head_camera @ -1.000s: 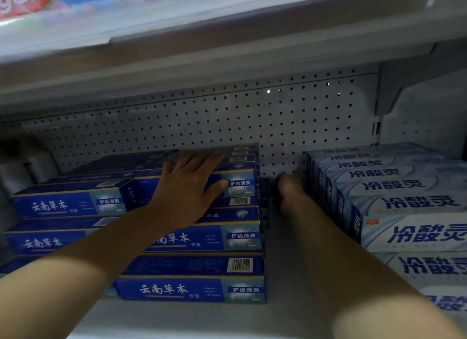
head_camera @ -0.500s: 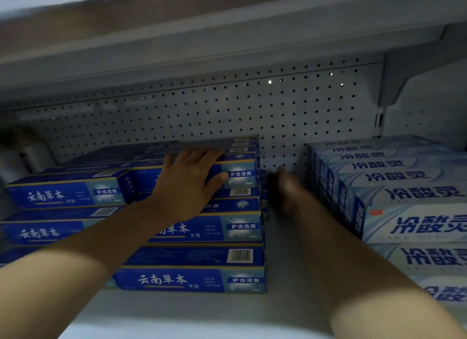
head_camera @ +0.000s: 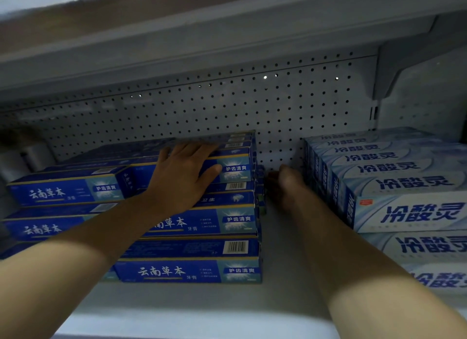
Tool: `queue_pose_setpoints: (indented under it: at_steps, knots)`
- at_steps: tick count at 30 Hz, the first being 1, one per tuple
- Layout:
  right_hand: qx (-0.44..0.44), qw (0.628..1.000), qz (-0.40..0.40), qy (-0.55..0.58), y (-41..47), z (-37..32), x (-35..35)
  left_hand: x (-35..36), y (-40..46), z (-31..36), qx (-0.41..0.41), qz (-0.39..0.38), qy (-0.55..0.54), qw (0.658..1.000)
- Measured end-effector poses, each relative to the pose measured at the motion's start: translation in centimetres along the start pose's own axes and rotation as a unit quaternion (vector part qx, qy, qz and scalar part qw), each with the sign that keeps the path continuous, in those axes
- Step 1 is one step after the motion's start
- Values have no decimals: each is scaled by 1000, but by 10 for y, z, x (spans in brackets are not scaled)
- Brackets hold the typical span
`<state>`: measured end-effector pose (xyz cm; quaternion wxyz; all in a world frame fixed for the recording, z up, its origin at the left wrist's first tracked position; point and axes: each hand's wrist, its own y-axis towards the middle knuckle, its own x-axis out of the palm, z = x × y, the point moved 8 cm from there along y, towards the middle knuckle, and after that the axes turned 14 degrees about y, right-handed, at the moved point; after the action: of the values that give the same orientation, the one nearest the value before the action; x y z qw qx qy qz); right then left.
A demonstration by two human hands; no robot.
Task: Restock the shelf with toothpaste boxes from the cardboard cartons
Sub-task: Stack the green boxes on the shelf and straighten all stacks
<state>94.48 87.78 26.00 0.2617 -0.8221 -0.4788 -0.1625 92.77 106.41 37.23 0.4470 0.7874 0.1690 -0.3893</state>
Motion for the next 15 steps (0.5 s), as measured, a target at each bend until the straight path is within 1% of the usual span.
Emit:
queue_pose_setpoints:
  at_steps: [8,12,15]
  knots:
    - [-7,998,-15,-64,3,1,5,1,-9,-7,7,1,-12,1000]
    - [-10,998,-8,-63,-3,-2,6,-1,-14,-6,0,1,-24,1000]
    - [-15,999,16,-39,-6,-7,1,-3,-22,-3,9,8,-23,1000]
